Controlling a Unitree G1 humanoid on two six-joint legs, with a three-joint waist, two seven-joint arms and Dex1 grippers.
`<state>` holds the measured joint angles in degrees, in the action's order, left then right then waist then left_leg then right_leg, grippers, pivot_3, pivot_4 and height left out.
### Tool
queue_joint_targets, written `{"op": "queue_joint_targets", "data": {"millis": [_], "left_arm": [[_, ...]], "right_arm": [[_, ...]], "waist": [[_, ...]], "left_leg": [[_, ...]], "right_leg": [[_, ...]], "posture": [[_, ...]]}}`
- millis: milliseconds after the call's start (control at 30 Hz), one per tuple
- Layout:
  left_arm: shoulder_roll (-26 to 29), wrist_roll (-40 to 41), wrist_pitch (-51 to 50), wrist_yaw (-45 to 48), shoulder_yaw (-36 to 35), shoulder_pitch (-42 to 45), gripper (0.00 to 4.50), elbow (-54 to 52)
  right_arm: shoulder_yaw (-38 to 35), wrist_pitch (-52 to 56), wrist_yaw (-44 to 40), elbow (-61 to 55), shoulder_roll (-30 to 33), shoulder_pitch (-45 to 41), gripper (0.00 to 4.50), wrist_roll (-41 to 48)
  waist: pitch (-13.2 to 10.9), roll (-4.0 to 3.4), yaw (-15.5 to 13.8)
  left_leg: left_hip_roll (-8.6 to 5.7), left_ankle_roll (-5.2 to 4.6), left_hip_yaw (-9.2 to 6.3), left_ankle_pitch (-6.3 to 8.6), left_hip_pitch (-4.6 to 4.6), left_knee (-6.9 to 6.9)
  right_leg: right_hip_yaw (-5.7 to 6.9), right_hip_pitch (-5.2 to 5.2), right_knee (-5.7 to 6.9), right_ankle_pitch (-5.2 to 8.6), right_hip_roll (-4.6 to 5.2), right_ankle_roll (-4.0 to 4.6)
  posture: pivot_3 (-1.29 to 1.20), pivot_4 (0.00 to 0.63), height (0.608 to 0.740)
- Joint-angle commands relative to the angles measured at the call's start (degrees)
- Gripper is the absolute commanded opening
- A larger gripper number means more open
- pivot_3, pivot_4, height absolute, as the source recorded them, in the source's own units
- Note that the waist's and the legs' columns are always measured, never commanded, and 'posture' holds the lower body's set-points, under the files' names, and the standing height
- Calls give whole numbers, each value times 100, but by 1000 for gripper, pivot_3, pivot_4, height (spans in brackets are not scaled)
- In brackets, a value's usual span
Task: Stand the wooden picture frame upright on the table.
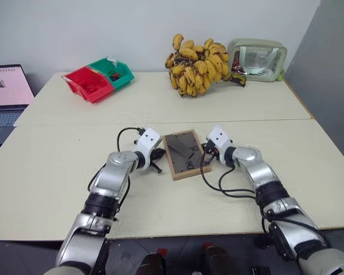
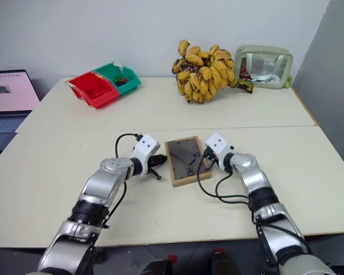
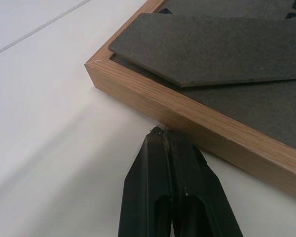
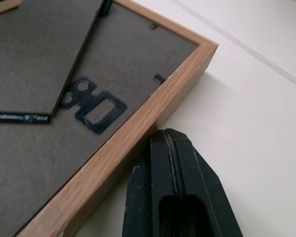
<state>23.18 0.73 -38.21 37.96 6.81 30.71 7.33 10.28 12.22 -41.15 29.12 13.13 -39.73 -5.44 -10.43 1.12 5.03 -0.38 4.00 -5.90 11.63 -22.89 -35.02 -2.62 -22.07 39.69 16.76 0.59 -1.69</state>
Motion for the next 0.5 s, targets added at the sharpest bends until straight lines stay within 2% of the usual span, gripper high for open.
{"op": "queue_joint_targets", "data": {"millis": [33,233,500], "left_arm": [[164,233,-674,234,184,-555,23,-734],[517,419,-1133,120,-59,-1115,23,-1455],[510,556,-1182,-111,-168,-1214,23,-1424]], "right_arm": [[432,437,-457,-1143,-168,268,0,217],[747,833,-708,-2064,95,661,0,101],[687,936,-786,-2348,550,774,0,179]], "waist": [[1,0,5],[2,1,7],[2,2,-13]], "left_leg": [[1,0,1,0,3,-1],[3,0,0,0,13,-1],[3,0,-3,0,11,-2]], "right_leg": [[-1,1,3,0,-4,0],[-2,1,21,6,-22,9],[-1,2,21,6,-23,10]], "posture": [[0,150,740],[0,150,740],[0,150,740]]}}
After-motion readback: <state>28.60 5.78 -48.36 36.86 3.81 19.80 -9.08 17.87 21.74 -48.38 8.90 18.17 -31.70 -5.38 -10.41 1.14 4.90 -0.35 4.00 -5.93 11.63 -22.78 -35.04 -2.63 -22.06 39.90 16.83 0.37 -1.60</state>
